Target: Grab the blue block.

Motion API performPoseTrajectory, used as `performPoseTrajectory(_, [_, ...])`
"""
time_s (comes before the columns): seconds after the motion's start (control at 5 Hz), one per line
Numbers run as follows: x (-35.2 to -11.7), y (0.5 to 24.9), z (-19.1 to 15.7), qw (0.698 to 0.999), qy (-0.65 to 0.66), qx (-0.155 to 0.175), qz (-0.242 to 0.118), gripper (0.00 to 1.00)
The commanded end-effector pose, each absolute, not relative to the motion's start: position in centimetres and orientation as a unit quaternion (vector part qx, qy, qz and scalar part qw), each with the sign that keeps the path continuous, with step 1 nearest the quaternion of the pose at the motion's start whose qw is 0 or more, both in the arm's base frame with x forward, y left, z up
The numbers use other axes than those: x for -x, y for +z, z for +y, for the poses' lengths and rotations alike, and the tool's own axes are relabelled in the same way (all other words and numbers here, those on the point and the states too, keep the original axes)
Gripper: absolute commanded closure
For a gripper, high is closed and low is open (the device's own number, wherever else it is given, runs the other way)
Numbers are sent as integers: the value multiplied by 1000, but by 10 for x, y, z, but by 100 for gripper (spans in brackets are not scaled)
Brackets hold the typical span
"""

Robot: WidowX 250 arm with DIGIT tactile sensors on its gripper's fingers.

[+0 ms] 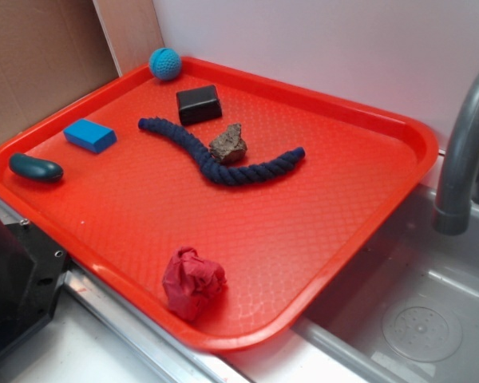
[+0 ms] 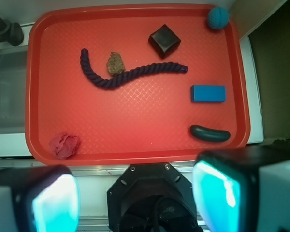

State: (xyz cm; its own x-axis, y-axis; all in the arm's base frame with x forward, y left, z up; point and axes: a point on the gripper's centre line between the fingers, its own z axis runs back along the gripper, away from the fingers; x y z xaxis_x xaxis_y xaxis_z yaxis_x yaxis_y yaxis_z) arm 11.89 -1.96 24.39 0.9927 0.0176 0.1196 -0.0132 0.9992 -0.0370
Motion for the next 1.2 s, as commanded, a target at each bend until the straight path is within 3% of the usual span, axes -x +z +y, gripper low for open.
performPoseTrajectory(0.0, [-119, 244, -20, 998, 8, 18, -60, 0])
performPoseTrajectory(0.2, [-133, 222, 21, 996, 69, -8, -59, 0])
performPoseTrajectory(0.4, [-158, 201, 43, 971, 191, 27, -137, 0])
performPoseTrajectory(1.0, [-158, 201, 43, 971, 191, 27, -137, 0])
